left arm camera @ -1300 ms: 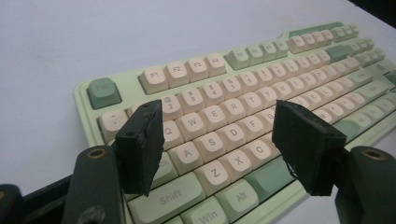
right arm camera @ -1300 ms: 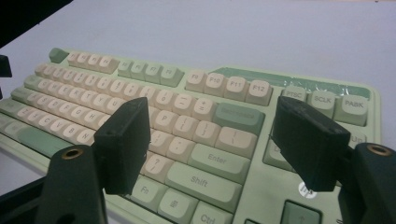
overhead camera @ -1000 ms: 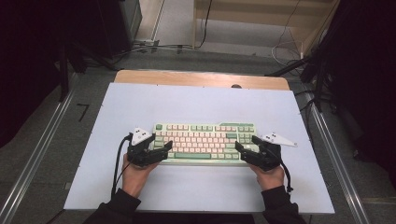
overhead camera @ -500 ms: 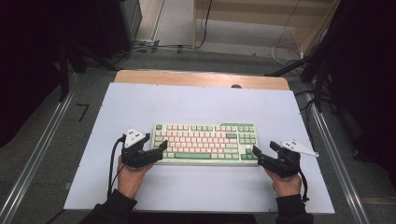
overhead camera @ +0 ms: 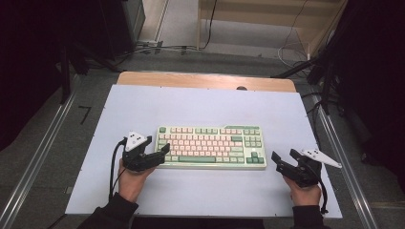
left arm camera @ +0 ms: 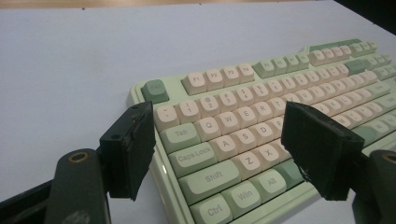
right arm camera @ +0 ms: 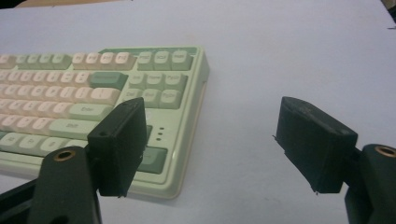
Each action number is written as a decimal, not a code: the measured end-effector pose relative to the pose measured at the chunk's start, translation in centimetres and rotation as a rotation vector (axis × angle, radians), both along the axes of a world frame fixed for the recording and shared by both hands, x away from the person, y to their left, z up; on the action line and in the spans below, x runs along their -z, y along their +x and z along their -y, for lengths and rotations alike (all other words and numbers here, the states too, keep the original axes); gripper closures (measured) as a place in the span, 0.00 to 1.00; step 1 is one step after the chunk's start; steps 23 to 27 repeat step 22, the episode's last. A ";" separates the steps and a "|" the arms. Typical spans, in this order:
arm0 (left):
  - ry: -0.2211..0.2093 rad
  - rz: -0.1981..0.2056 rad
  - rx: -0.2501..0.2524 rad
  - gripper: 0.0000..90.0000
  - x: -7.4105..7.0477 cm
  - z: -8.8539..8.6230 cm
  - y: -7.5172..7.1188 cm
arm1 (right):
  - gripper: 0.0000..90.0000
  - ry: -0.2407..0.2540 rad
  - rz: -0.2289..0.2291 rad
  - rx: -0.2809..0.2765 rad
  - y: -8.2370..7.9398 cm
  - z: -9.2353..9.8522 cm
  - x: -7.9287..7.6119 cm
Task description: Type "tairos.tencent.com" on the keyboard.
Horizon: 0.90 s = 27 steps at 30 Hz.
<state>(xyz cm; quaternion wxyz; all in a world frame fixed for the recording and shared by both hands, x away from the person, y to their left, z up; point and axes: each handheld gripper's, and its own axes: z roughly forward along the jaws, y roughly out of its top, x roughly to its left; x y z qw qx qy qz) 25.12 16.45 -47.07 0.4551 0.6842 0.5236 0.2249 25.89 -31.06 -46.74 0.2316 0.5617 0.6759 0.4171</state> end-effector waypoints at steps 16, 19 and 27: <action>0.003 0.011 -0.042 0.29 0.4 -1.2 -1.1 | 0.26 -0.004 -0.015 0.058 -0.5 2.2 0.4; -0.028 0.005 -0.054 0.27 0.5 -1.7 -1.2 | 0.25 0.002 -0.012 0.069 -0.6 2.6 0.3; -0.082 -0.005 -0.068 0.26 0.8 -2.1 -1.3 | 0.25 0.009 -0.009 0.079 -0.6 2.7 0.4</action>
